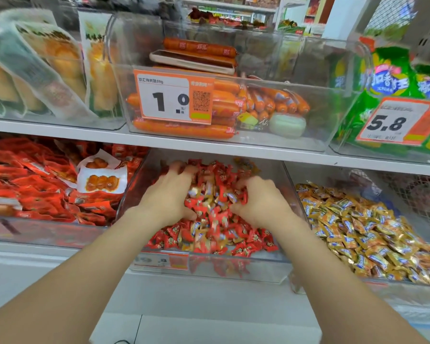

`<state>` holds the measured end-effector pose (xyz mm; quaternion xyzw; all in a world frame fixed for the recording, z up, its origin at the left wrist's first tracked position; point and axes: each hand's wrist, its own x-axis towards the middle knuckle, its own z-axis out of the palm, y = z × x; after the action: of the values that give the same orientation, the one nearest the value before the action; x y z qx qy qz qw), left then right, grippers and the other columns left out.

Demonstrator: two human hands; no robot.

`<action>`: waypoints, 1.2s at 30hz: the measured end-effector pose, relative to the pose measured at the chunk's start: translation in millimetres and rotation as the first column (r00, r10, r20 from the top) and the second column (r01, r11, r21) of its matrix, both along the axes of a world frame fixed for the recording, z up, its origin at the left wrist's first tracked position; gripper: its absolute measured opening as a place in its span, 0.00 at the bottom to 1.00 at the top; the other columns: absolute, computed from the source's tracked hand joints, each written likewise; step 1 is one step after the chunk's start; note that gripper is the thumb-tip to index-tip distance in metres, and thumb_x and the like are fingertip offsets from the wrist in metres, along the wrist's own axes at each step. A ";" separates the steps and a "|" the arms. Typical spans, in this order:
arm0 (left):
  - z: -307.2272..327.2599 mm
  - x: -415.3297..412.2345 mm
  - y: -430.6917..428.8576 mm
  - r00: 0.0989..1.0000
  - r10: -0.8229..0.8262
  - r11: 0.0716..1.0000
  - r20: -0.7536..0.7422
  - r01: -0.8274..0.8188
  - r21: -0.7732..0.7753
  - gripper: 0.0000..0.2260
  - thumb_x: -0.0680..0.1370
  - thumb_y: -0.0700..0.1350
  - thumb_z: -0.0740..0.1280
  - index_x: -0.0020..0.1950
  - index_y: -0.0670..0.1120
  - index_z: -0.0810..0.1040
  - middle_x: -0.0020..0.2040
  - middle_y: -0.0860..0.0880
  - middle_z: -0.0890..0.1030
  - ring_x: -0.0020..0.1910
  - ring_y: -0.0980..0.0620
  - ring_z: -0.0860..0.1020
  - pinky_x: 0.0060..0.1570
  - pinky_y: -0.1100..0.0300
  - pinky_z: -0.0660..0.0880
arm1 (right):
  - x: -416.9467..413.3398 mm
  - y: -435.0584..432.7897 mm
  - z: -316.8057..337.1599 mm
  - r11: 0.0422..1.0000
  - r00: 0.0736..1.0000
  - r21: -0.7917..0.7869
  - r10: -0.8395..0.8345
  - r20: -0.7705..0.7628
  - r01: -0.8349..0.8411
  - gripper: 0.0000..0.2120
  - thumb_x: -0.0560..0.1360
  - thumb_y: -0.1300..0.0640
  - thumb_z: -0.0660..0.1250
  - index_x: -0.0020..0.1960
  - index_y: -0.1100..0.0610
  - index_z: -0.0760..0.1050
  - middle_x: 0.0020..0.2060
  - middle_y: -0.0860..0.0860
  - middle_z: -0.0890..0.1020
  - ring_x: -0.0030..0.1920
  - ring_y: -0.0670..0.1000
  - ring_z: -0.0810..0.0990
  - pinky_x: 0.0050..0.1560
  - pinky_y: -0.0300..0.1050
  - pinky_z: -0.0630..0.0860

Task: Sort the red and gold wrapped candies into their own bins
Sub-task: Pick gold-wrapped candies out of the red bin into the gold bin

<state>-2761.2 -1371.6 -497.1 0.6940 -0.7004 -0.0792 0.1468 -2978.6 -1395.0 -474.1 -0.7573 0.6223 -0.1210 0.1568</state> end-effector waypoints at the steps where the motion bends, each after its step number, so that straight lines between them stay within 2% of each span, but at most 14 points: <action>1: 2.0 1.5 2.6 1.000 0.010 1.000 0.027 -0.010 0.011 0.48 0.60 0.54 0.87 0.73 0.56 0.64 0.71 0.49 0.63 0.66 0.38 0.75 0.59 0.38 0.78 | -3.1 2.0 0.7 1.000 0.997 -0.023 0.013 -0.076 -0.015 0.22 0.72 0.47 0.78 0.62 0.54 0.80 0.51 0.55 0.82 0.51 0.61 0.84 0.54 0.54 0.83; 4: 6.7 5.7 7.4 1.000 0.014 1.000 0.002 -0.014 0.020 0.38 0.60 0.54 0.87 0.65 0.57 0.72 0.66 0.50 0.66 0.58 0.42 0.77 0.58 0.43 0.79 | -9.0 6.9 2.2 0.999 0.976 -0.027 0.031 -0.217 -0.038 0.21 0.71 0.46 0.79 0.60 0.51 0.79 0.49 0.53 0.81 0.50 0.61 0.83 0.52 0.54 0.82; 8: 8.7 14.3 5.9 0.996 0.012 0.998 -0.088 -0.007 0.054 0.33 0.55 0.54 0.89 0.57 0.57 0.80 0.57 0.51 0.73 0.51 0.48 0.77 0.50 0.54 0.77 | -11.1 5.9 0.8 0.994 0.976 -0.098 0.033 -0.216 -0.056 0.14 0.72 0.60 0.73 0.55 0.50 0.79 0.50 0.53 0.81 0.48 0.59 0.83 0.50 0.54 0.83; 11: 11.2 16.8 9.3 0.989 -0.017 0.999 -0.148 0.022 0.035 0.28 0.56 0.53 0.89 0.51 0.56 0.82 0.54 0.52 0.77 0.45 0.53 0.79 0.49 0.53 0.79 | -8.0 4.5 -4.8 0.981 0.978 -0.017 0.190 -0.085 -0.192 0.16 0.69 0.65 0.71 0.50 0.47 0.81 0.44 0.48 0.82 0.45 0.52 0.83 0.48 0.53 0.84; 15: 13.2 18.9 13.5 0.976 -0.069 0.998 -0.205 0.067 -0.016 0.18 0.66 0.45 0.86 0.48 0.57 0.83 0.52 0.55 0.79 0.41 0.60 0.78 0.47 0.57 0.78 | -4.9 1.7 -15.8 0.932 0.896 0.093 0.362 -0.257 -0.350 0.22 0.68 0.64 0.75 0.52 0.42 0.76 0.50 0.47 0.79 0.50 0.51 0.81 0.49 0.54 0.83; 19: 8.5 24.2 14.9 0.979 -0.124 0.992 -0.162 0.127 0.010 0.19 0.75 0.38 0.78 0.56 0.61 0.82 0.62 0.53 0.75 0.50 0.57 0.80 0.55 0.52 0.81 | -10.0 -4.9 -17.3 0.928 0.909 0.063 0.372 -0.188 -0.367 0.18 0.71 0.63 0.77 0.57 0.47 0.80 0.42 0.43 0.82 0.43 0.44 0.79 0.48 0.51 0.83; 21: 7.5 27.0 15.8 0.980 -0.144 0.988 -0.137 0.150 0.033 0.21 0.77 0.37 0.76 0.58 0.62 0.80 0.64 0.53 0.71 0.58 0.53 0.77 0.61 0.52 0.78 | -12.1 -5.0 -13.6 0.941 0.936 0.044 0.339 -0.098 -0.336 0.16 0.74 0.63 0.70 0.58 0.49 0.79 0.36 0.44 0.82 0.37 0.43 0.80 0.46 0.49 0.83; 23: 7.5 28.0 16.4 0.982 -0.141 0.988 -0.123 0.147 0.042 0.23 0.77 0.34 0.74 0.56 0.64 0.78 0.64 0.54 0.67 0.58 0.53 0.77 0.61 0.53 0.78 | -13.2 -1.8 -6.6 0.952 0.953 0.029 0.304 -0.003 -0.303 0.12 0.75 0.63 0.64 0.55 0.51 0.79 0.30 0.45 0.80 0.29 0.44 0.77 0.38 0.45 0.81; 25: 7.4 27.0 16.7 0.987 -0.135 0.989 -0.090 0.139 0.040 0.25 0.75 0.31 0.72 0.52 0.64 0.77 0.62 0.56 0.64 0.53 0.53 0.78 0.56 0.52 0.80 | -13.4 2.0 0.5 0.965 0.963 -0.002 0.262 0.059 -0.262 0.12 0.78 0.65 0.61 0.51 0.53 0.80 0.31 0.47 0.80 0.26 0.45 0.75 0.29 0.38 0.75; 27: 7.3 26.4 17.4 0.990 -0.131 0.990 -0.045 0.133 0.054 0.25 0.73 0.29 0.70 0.49 0.61 0.76 0.61 0.55 0.62 0.52 0.49 0.78 0.53 0.49 0.80 | -12.2 1.5 1.9 0.969 0.965 -0.020 0.248 0.081 -0.247 0.14 0.78 0.68 0.59 0.51 0.54 0.80 0.40 0.49 0.78 0.29 0.47 0.76 0.26 0.37 0.70; 29: 8.2 24.8 18.8 0.990 -0.137 0.989 0.027 0.135 0.057 0.21 0.72 0.31 0.72 0.47 0.58 0.76 0.59 0.54 0.64 0.57 0.49 0.73 0.54 0.50 0.77 | -6.0 0.3 -1.4 0.956 0.955 0.019 0.290 0.063 -0.291 0.14 0.76 0.66 0.62 0.55 0.51 0.78 0.47 0.51 0.74 0.38 0.49 0.77 0.31 0.39 0.70; 31: 12.0 21.2 21.1 0.986 -0.119 0.993 0.114 0.117 0.029 0.15 0.71 0.39 0.78 0.43 0.56 0.76 0.54 0.54 0.70 0.55 0.51 0.71 0.51 0.53 0.75 | 1.5 0.0 -9.1 0.938 0.940 0.072 0.340 -0.008 -0.339 0.16 0.77 0.56 0.67 0.64 0.49 0.76 0.54 0.52 0.73 0.50 0.50 0.77 0.43 0.41 0.73; 34: 17.7 12.9 28.0 0.993 -0.006 0.998 0.118 -0.002 0.070 0.15 0.67 0.53 0.83 0.41 0.52 0.78 0.43 0.54 0.78 0.44 0.50 0.79 0.41 0.55 0.75 | 10.8 2.8 -22.4 0.909 0.890 0.099 0.416 -0.184 -0.404 0.39 0.73 0.37 0.74 0.78 0.50 0.65 0.65 0.54 0.69 0.66 0.55 0.70 0.66 0.54 0.74; 36: 16.2 6.6 31.5 0.985 0.017 0.991 0.172 -0.040 0.131 0.20 0.66 0.56 0.84 0.48 0.50 0.79 0.47 0.50 0.78 0.45 0.47 0.80 0.44 0.52 0.79 | 14.7 1.4 -28.2 0.899 0.861 0.107 0.438 -0.259 -0.425 0.44 0.72 0.36 0.77 0.79 0.51 0.63 0.66 0.55 0.69 0.66 0.58 0.71 0.65 0.56 0.75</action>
<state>-2754.6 -1340.2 -480.9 0.7165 -0.6935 -0.0640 0.0405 -2963.9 -1393.5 -502.3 -0.8828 0.4554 0.0387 0.1087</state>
